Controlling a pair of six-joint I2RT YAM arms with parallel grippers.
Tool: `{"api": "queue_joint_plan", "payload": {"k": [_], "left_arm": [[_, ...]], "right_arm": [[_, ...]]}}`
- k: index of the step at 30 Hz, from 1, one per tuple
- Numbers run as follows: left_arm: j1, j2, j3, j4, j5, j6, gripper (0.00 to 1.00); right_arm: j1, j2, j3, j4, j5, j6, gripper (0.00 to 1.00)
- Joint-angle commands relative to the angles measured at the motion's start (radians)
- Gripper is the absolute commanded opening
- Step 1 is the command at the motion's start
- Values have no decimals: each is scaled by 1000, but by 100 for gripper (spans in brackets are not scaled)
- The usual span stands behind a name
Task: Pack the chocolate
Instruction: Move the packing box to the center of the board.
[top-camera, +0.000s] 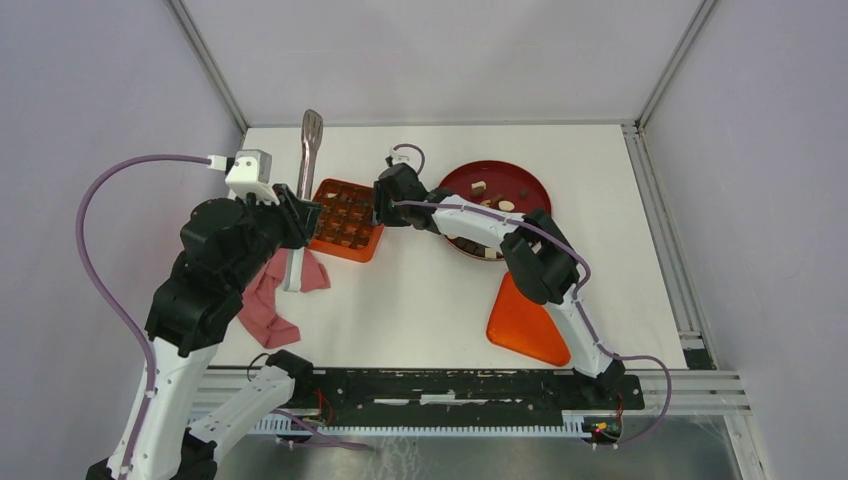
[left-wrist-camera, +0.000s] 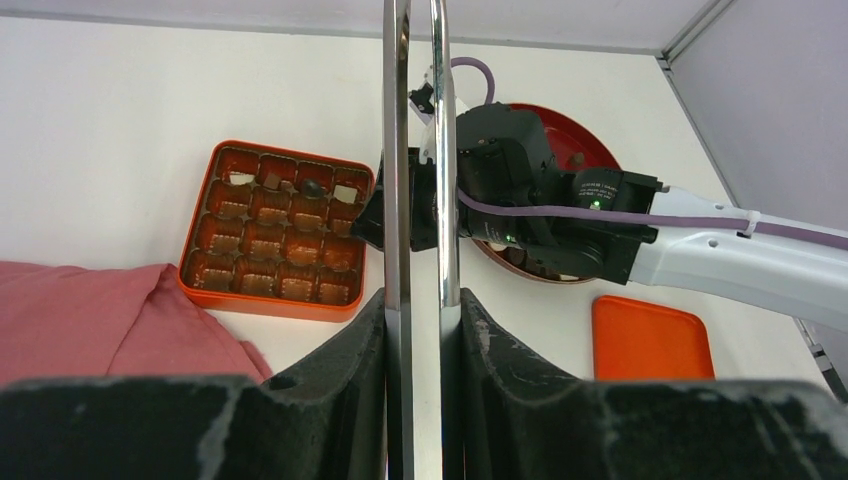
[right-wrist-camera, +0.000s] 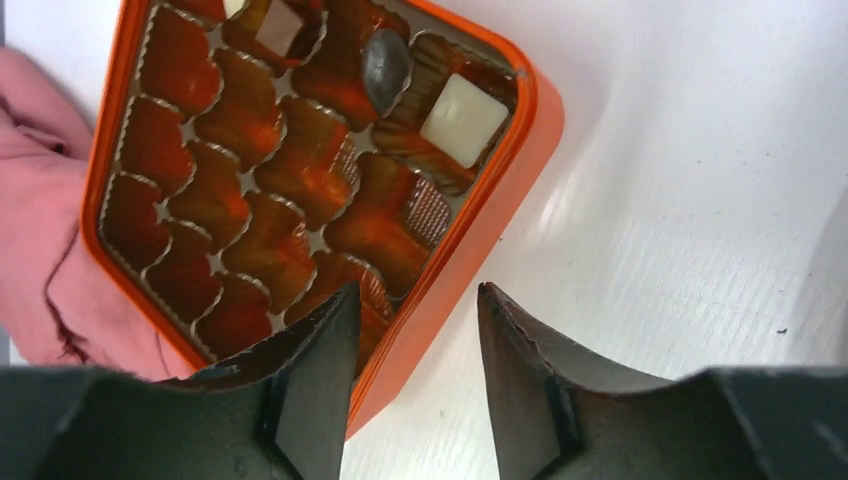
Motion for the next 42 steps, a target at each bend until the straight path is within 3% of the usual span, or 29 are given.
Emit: {"api": "queue_joint_plan", "payload": {"k": [1, 14, 22, 33, 36, 42], "left_arm": [[5, -5, -6, 32, -22, 8, 31], [5, -13, 4, 16, -18, -4, 31], [5, -20, 8, 15, 0, -13, 31], [4, -31, -9, 15, 36, -34, 31], [5, -33, -14, 18, 42, -42, 31], [5, -30, -17, 24, 49, -49, 31]], "right_arm": [[3, 44, 63, 39, 90, 38, 50], [-14, 10, 78, 12, 216, -78, 22], [-46, -137, -130, 93, 114, -193, 11], [-53, -282, -341, 61, -84, -610, 0], [-57, -301, -383, 53, -117, -646, 2], [-57, -223, -268, -38, -151, -699, 29]]}}
